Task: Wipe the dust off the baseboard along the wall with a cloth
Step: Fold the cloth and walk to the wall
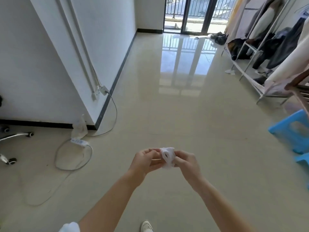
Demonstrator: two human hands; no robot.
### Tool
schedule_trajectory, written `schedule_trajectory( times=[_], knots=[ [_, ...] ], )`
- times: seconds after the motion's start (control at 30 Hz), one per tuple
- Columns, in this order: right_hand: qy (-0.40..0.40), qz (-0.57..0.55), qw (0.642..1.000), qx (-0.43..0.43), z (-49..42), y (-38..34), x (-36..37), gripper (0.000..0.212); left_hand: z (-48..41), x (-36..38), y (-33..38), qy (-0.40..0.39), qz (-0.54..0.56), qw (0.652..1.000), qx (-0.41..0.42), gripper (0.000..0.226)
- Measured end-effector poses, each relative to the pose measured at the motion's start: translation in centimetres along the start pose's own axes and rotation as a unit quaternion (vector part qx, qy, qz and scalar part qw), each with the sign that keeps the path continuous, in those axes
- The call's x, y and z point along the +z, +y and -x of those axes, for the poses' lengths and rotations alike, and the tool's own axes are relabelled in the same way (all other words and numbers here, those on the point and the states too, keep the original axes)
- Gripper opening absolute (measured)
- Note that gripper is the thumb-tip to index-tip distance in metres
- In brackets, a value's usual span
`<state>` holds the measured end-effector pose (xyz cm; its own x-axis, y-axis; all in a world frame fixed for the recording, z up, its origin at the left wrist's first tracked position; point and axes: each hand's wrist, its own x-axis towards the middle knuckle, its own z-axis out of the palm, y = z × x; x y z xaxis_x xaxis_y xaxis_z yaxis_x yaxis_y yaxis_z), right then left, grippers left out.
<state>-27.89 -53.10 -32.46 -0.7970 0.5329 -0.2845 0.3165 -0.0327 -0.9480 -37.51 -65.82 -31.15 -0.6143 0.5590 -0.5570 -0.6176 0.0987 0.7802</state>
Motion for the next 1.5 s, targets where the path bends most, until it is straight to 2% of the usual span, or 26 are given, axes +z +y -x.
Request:
schedule_trajectory(
  times=[0.07, 0.13, 0.23, 0.3, 0.37, 0.5, 0.63, 0.73, 0.8, 0.9, 0.97, 1.17, 1.27, 1.43, 1.5],
  knots=[
    [-0.071, -0.051, 0.995, 0.036, -4.3, -2.4, -0.3, 0.032, -3.5, -0.2, 3.0, -0.004, -0.022, 1.000, 0.013, 0.010],
    [-0.130, -0.079, 0.987, 0.052, -8.4, -4.5, -0.4, 0.033, -7.3, -0.5, 5.8, 0.025, -0.089, 0.995, 0.031, 0.023],
    [-0.167, -0.084, 0.981, 0.057, -15.2, -6.7, 0.0, 0.032, -13.2, -1.4, 10.1, 0.055, -0.153, 0.986, 0.035, 0.049],
    [-0.175, -0.084, 0.979, 0.061, -20.4, -7.8, 0.4, 0.034, -17.0, -2.1, 13.0, 0.037, -0.153, 0.987, 0.013, 0.057],
    [-0.177, -0.059, 0.980, 0.068, -26.1, -8.8, 1.0, 0.037, -21.3, -2.9, 15.6, 0.020, -0.139, 0.990, 0.005, 0.052],
    [-0.200, 0.007, 0.976, 0.083, -38.6, -11.0, 2.4, 0.036, -30.9, -4.1, 20.8, 0.081, -0.118, 0.989, 0.024, 0.028],
    [-0.222, 0.104, 0.967, 0.073, -50.6, -14.5, 4.4, 0.015, -39.5, -5.7, 26.9, 0.122, -0.107, 0.986, 0.032, 0.028],
    [-0.236, 0.161, 0.957, 0.056, -59.2, -16.6, 6.7, 0.007, -44.9, -8.1, 30.5, 0.185, -0.098, 0.977, 0.040, 0.018],
    [-0.240, 0.193, 0.950, 0.051, -64.0, -17.6, 9.1, 0.018, -47.7, -10.3, 32.3, 0.249, -0.117, 0.960, 0.050, 0.013],
    [-0.260, 0.236, 0.935, 0.054, -70.3, -18.8, 13.7, 0.039, -52.1, -14.4, 34.2, 0.310, -0.169, 0.935, 0.042, 0.012],
    [-0.285, 0.253, 0.923, 0.054, -74.2, -19.2, 17.1, 0.043, -55.0, -17.4, 35.6, 0.341, -0.177, 0.923, 0.038, 0.011],
    [-0.310, 0.301, 0.898, 0.079, -84.5, -17.4, 27.7, 0.039, -64.0, -27.2, 37.5, 0.392, -0.190, 0.900, 0.001, 0.007],
    [-0.326, 0.332, 0.881, 0.083, -88.4, -15.0, 32.2, 0.012, -67.7, -32.0, 36.7, 0.414, -0.210, 0.884, -0.047, 0.013],
    [-0.344, 0.357, 0.863, 0.096, -93.6, -9.9, 39.1, 0.014, -72.2, -38.8, 33.4, 0.468, -0.166, 0.860, -0.118, 0.020],
    [-0.351, 0.362, 0.857, 0.111, -95.5, -6.2, 41.9, 0.029, -73.8, -41.2, 30.7, 0.485, -0.174, 0.847, -0.130, 0.021]
  ],
)
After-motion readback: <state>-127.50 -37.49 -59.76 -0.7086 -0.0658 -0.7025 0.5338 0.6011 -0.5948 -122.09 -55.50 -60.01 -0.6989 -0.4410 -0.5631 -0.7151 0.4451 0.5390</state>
